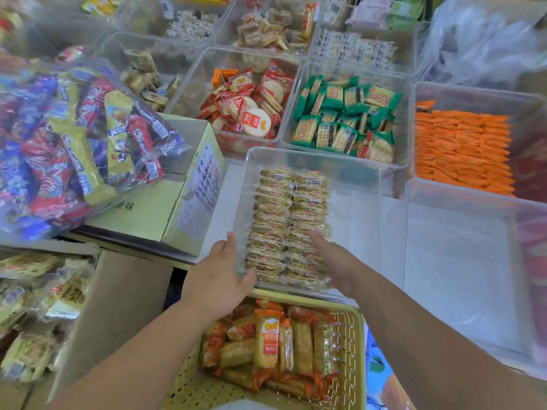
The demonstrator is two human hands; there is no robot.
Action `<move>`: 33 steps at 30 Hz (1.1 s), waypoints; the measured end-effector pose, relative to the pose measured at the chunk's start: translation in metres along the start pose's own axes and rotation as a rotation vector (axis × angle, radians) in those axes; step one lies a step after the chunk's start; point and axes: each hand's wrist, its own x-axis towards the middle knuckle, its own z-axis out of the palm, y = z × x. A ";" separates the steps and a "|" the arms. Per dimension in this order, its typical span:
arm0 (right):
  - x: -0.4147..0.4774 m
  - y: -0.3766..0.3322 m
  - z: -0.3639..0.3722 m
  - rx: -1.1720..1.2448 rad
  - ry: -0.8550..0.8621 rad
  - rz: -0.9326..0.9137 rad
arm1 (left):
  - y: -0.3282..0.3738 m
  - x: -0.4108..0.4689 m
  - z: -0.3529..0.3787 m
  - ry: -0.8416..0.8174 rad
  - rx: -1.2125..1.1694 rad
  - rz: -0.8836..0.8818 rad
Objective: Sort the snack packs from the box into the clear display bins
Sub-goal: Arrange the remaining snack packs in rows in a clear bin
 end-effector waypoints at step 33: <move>-0.184 0.061 0.407 -1.379 0.220 -1.081 | -0.394 -0.206 -0.030 0.223 -0.411 -0.461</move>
